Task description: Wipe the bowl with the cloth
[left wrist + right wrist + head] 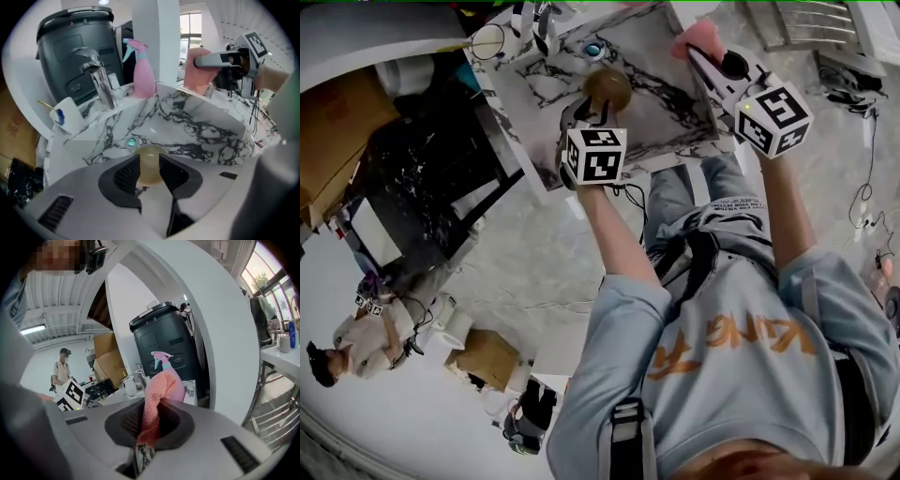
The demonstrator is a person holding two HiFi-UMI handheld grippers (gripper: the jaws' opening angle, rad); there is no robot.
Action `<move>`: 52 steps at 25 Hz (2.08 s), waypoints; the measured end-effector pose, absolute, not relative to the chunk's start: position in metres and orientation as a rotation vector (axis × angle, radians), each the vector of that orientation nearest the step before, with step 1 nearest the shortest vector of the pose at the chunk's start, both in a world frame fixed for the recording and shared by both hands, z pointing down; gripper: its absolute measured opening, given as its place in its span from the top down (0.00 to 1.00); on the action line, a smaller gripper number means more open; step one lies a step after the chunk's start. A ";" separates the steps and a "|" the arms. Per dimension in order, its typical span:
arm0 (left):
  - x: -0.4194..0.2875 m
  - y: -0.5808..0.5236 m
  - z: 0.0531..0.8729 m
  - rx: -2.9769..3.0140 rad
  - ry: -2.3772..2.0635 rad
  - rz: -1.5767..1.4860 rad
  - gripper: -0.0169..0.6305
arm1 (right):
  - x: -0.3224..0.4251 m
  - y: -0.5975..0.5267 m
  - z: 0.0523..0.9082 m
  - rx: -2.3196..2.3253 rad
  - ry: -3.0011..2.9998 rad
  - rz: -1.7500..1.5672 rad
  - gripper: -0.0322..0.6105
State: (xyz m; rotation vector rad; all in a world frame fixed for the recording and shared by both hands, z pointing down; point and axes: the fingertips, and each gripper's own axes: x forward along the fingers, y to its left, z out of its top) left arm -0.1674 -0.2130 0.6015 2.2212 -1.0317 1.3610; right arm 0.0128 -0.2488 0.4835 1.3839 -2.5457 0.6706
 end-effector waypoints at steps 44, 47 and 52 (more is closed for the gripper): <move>-0.206 -0.268 0.579 2.014 -1.291 0.795 0.93 | -0.027 -0.253 0.458 1.277 -2.571 0.550 0.89; -0.196 -0.259 0.545 2.057 -1.338 0.669 0.93 | -0.019 -0.258 0.441 1.242 -2.619 0.495 0.89; -0.176 -0.243 0.490 2.146 -1.372 0.329 0.93 | -0.002 -0.265 0.401 1.197 -2.720 0.370 0.89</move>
